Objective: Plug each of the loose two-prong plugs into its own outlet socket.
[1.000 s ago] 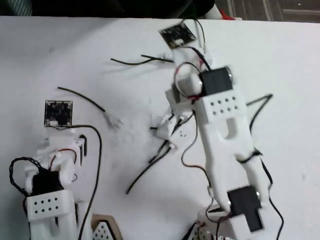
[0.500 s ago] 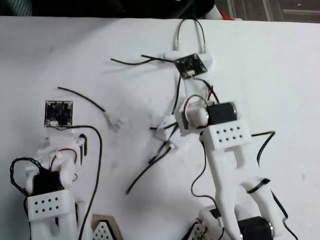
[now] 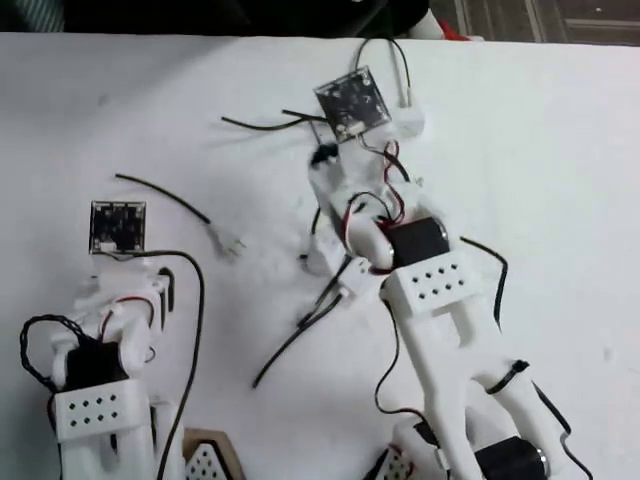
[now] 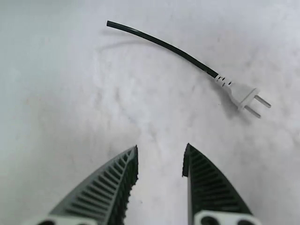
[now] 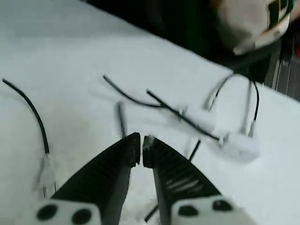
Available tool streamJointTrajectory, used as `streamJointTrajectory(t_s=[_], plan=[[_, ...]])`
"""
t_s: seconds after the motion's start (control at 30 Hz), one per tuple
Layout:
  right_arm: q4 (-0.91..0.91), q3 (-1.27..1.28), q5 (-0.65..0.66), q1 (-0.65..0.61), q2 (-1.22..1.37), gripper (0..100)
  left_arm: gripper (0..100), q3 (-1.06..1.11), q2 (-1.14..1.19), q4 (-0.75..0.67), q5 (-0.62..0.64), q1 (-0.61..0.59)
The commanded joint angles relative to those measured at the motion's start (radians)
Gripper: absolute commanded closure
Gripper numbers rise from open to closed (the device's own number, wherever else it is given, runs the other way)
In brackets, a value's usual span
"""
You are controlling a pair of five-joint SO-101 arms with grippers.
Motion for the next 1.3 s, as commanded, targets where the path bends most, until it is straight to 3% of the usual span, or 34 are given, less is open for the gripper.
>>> streamJointTrajectory(t_s=[0.0,0.1,0.27,0.33,0.47,0.7,1.0,1.1,1.27], plan=[[-0.165,-0.002,-0.008,-0.045,-0.028,97.8,83,-0.006,-0.013,-0.02,-0.011,0.012],[-0.163,-0.008,-0.008,-0.062,-0.039,95.8,83,-0.006,-0.013,-0.02,-0.011,0.012],[-0.022,-0.044,-0.008,-0.067,-0.041,76.5,83,-0.006,-0.013,-0.02,-0.011,0.012],[0.077,-0.074,-0.008,-0.067,-0.047,74.1,83,-0.006,-0.013,-0.02,-0.011,0.012],[0.291,-0.121,-0.008,-0.067,-0.116,79.2,83,-0.006,-0.013,-0.02,-0.011,0.012],[0.522,-0.129,0.0,-0.059,-0.348,98.1,83,-0.006,-0.013,-0.02,-0.011,0.012],[0.8,-0.069,0.031,-0.059,-0.506,97.5,83,-0.006,-0.013,-0.018,-0.011,0.012],[0.785,0.075,0.043,-0.038,-0.444,97.5,83,-0.006,-0.013,-0.018,-0.011,0.012],[0.599,0.273,0.043,-0.007,-0.306,97.5,83,-0.006,-0.013,-0.017,-0.011,0.012]])
